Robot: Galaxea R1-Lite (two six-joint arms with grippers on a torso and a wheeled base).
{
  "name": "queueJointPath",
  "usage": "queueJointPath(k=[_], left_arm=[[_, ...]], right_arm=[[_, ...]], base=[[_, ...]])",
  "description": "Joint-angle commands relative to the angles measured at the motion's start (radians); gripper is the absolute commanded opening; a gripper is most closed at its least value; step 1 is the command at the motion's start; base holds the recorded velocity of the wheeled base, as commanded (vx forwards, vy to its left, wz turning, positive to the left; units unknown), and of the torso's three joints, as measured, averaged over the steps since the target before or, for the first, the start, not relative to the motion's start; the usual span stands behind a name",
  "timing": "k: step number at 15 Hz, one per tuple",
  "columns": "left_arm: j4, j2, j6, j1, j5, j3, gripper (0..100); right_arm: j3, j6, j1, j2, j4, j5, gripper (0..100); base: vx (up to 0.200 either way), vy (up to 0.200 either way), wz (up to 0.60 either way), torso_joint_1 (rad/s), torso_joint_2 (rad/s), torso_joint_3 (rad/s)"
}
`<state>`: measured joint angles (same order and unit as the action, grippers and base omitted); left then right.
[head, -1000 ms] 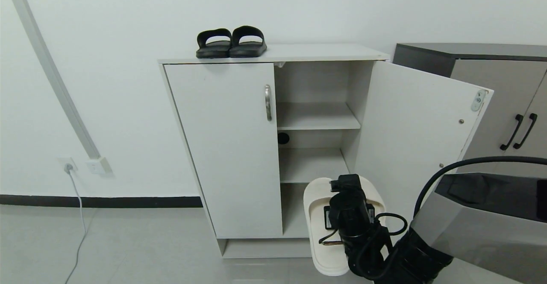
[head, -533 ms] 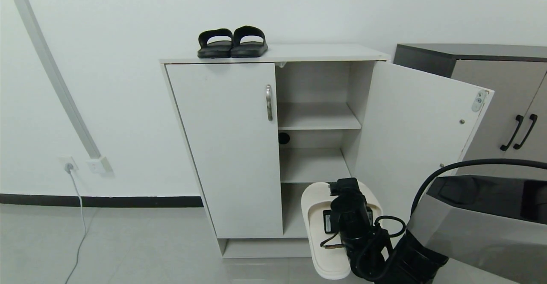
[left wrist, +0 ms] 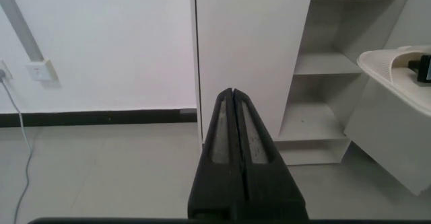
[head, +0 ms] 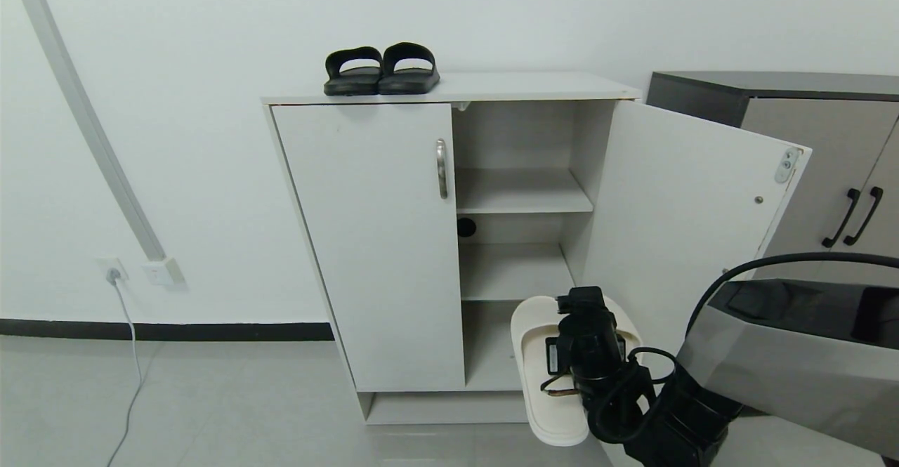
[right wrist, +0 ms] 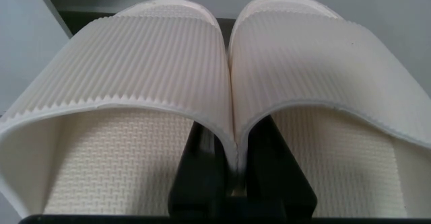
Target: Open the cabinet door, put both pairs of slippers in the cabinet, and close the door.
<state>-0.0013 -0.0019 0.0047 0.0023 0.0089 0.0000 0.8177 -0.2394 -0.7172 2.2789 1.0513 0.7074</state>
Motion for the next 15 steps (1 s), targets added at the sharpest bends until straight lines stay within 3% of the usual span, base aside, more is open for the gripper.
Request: queueJointPath(k=[1,15], left_arm=[[0.0,0.002,0.0,0.001,0.0,0.0,0],[0.0,0.002,-0.002,0.001,0.0,0.0,0]], right_arm=[[-0.002,0.0,0.004,-0.001,0.0,0.001,0],[-0.009,0.005,0.055,-0.001,0.0,-0.023,0]], base=[[0.0,0.0,0.0,0.0,0.0,0.0],[0.0,0.0,0.0,0.0,0.0,0.0]])
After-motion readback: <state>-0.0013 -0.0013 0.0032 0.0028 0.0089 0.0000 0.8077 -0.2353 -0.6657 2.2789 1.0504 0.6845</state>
